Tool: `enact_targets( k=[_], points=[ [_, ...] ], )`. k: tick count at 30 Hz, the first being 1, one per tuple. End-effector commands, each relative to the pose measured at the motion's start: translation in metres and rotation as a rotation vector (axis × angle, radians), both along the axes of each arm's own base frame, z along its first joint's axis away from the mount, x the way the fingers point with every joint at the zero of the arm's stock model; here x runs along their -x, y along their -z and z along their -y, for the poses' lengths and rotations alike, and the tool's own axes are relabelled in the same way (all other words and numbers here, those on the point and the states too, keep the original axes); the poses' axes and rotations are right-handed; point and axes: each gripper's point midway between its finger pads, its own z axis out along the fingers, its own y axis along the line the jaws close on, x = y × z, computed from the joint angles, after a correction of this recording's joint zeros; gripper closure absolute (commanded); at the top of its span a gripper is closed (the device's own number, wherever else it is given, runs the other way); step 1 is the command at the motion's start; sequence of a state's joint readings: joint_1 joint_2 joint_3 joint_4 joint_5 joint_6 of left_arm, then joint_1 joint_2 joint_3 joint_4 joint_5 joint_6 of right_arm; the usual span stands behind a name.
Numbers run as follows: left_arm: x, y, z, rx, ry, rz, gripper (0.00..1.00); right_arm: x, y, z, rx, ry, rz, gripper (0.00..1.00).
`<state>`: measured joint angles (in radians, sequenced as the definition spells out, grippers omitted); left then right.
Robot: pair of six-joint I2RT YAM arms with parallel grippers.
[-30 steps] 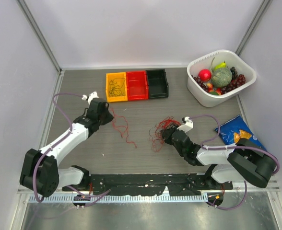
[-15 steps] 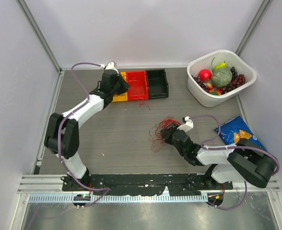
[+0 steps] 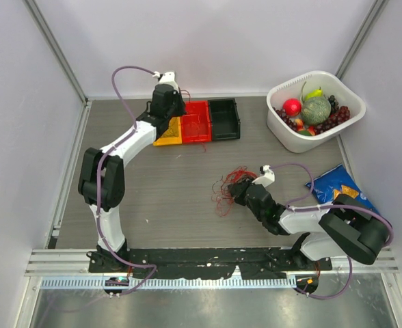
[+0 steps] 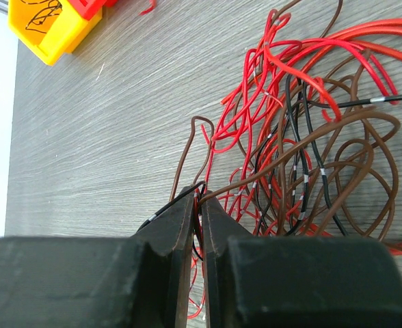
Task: Untangle the cables
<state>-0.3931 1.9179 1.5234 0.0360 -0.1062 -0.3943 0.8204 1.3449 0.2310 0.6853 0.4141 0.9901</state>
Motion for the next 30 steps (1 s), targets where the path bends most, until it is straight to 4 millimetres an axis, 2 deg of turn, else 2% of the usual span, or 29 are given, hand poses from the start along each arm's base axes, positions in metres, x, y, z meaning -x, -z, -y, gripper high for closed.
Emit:
enact_targets(
  k=[1,10,13,16,20,26,30],
  points=[
    [-0.01,-0.094,-0.005,-0.025,-0.002,0.23,1.0,-0.005,-0.01,-0.006,-0.047,0.0,0.028,0.87],
    [-0.025,-0.12,0.007,-0.027,0.039,0.288,1.0,-0.005,-0.009,-0.006,-0.048,-0.003,0.025,0.87],
    [-0.029,-0.123,0.009,-0.059,0.047,0.315,1.0,-0.005,-0.009,-0.007,-0.049,-0.006,0.024,0.86],
    [-0.036,-0.118,0.011,-0.091,0.066,0.311,1.0,-0.005,-0.008,-0.007,-0.051,-0.011,0.022,0.86],
    [-0.032,-0.084,0.018,-0.109,0.081,0.254,1.0,-0.005,-0.009,-0.007,-0.054,-0.009,0.022,0.86],
    [-0.021,-0.017,0.024,-0.117,0.081,0.161,1.0,-0.004,-0.01,-0.007,-0.065,-0.014,0.027,0.86],
    [-0.009,0.013,0.039,-0.11,0.111,0.109,1.0,-0.005,-0.01,-0.007,-0.068,-0.014,0.027,0.86]
  ],
)
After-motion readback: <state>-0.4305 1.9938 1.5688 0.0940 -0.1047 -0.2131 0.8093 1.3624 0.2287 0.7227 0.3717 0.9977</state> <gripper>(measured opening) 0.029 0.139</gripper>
